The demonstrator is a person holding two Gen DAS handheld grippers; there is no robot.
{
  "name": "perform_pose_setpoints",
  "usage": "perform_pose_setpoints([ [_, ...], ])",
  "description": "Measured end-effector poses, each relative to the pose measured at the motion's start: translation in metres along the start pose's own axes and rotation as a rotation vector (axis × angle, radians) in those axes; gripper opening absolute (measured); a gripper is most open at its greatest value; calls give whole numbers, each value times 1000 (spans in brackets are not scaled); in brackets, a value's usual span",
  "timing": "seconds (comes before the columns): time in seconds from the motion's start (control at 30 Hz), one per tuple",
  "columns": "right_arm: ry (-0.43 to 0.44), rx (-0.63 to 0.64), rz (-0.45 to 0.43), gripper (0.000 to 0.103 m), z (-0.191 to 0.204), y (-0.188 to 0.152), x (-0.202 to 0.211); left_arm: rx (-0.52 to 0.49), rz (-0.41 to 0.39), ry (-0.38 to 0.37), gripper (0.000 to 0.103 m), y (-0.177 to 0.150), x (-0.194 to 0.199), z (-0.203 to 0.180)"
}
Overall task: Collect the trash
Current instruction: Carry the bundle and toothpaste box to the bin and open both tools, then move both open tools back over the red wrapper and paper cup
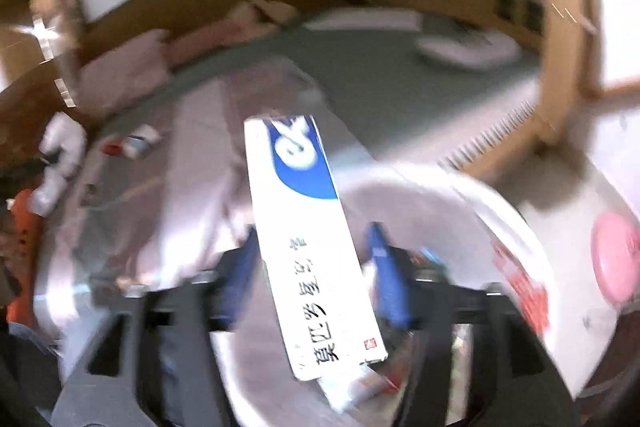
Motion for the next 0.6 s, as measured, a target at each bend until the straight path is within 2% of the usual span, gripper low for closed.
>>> perform_pose_setpoints([
  [0.03, -6, -40, -5, 72, -11, -2, 4, -25, 11, -24, 19, 1, -5, -18],
  [0.13, 4, -182, -111, 76, -43, 15, 33, -75, 61, -141, 19, 1, -25, -87],
  [0.27, 22, -235, -251, 82, -49, 50, 76, -138, 145, -340, 22, -4, -49, -186],
  [0.3, 26, -237, -275, 83, -49, 55, 83, -171, 179, -399, 27, -9, -55, -212],
  [0.37, 54, -244, -323, 84, -43, 65, 97, -253, 238, -476, 51, -23, -68, -252],
  [0.4, 70, -239, -335, 85, -38, 70, 100, -276, 249, -464, 78, -26, -72, -257],
  [0.43, 83, -227, -343, 85, -32, 72, 102, -286, 244, -431, 91, -27, -74, -256],
  [0.53, 100, -156, -345, 85, -6, 74, 100, -251, 207, -369, 94, -22, -66, -223],
  [0.6, 125, -127, -332, 87, 11, 71, 93, -216, 183, -303, 95, -15, -56, -185],
])
Point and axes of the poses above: each gripper's, at about its wrist camera, not at the fingertips, and x roughly against the way its jaws point, z to its left, y to its top, the point moved 6 cm from there along -x, roughly the way its jaws point, and after that the axes turned 10 degrees about -y, right-handed, at the moved point
